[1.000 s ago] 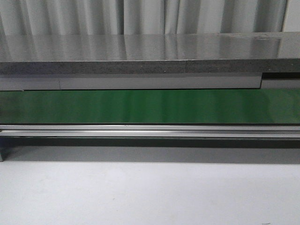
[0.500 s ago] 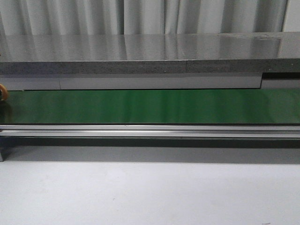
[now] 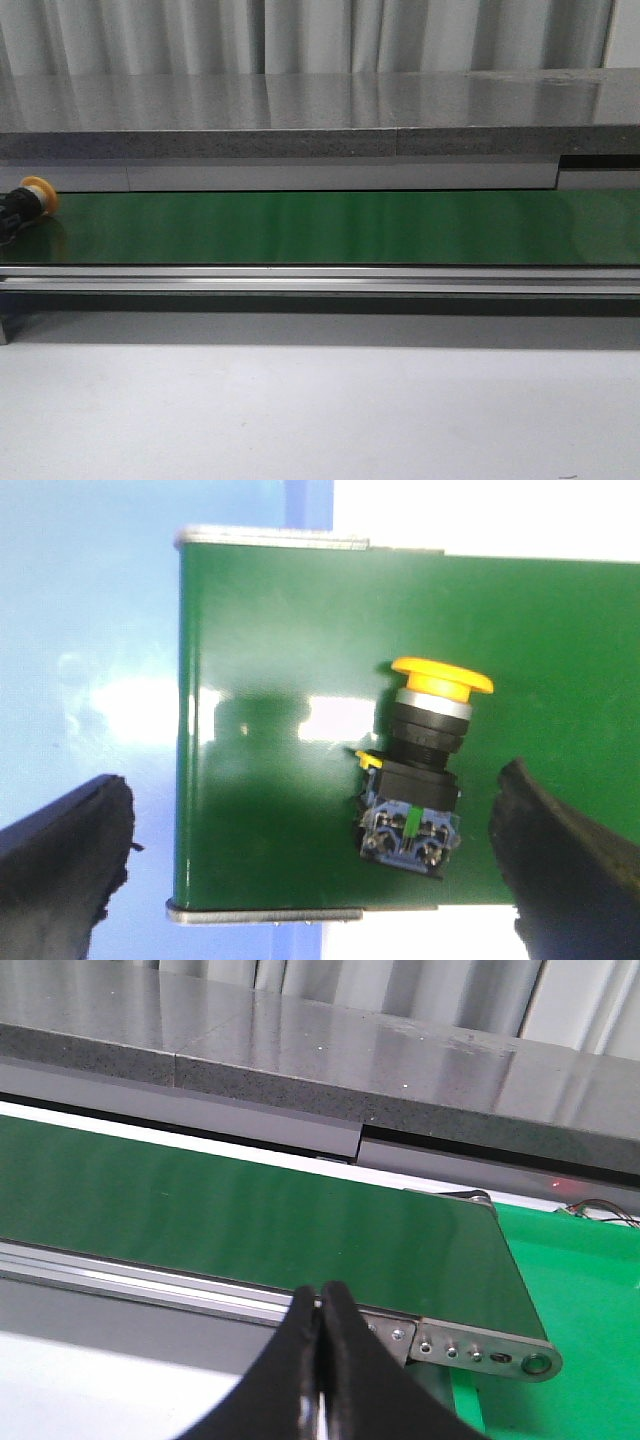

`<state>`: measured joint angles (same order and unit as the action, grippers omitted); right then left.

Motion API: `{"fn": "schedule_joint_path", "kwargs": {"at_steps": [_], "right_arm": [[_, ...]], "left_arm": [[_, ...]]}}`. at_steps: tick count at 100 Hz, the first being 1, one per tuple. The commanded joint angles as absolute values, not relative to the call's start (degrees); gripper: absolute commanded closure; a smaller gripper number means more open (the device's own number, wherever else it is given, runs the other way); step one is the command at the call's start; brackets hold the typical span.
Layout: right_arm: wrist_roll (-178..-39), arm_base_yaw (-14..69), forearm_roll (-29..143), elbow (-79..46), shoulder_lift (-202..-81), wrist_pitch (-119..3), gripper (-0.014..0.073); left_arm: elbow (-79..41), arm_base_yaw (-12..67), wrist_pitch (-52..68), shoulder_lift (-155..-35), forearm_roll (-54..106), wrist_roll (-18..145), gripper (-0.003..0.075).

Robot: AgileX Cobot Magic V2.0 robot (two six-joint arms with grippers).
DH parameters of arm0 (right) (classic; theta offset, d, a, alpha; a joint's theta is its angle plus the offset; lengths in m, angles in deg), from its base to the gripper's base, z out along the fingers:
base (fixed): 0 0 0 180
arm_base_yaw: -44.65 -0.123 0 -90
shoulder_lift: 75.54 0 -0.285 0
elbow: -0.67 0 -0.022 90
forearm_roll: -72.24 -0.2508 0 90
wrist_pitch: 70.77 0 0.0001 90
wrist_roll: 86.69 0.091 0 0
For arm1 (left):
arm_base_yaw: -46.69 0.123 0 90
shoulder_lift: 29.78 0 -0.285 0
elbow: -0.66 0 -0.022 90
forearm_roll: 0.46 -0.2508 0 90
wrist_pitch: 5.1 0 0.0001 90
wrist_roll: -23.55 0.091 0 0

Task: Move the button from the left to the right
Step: 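Open the left gripper and withdraw it from the button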

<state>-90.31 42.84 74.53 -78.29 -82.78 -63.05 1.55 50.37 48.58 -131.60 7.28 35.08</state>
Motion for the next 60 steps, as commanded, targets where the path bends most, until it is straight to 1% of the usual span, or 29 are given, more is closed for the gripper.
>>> {"fn": "schedule_joint_path", "kwargs": {"at_steps": [1, 34, 60], "right_arm": [[-90.52, 43.22, 75.18, -78.27, -81.92, -68.16, 0.0715], [-90.52, 43.22, 75.18, -78.27, -81.92, -68.16, 0.0715], [-90.52, 43.22, 75.18, -78.27, -81.92, -68.16, 0.0715]], "left_arm": [[0.35, 49.95, 44.21, -124.48, 8.38, 35.71, 0.0045], [-20.0, 49.33, 26.62, -100.32, 10.71, 36.04, 0.0045], [-37.11, 44.72, 12.88, -80.51, 10.71, 36.26, 0.0045]]}}
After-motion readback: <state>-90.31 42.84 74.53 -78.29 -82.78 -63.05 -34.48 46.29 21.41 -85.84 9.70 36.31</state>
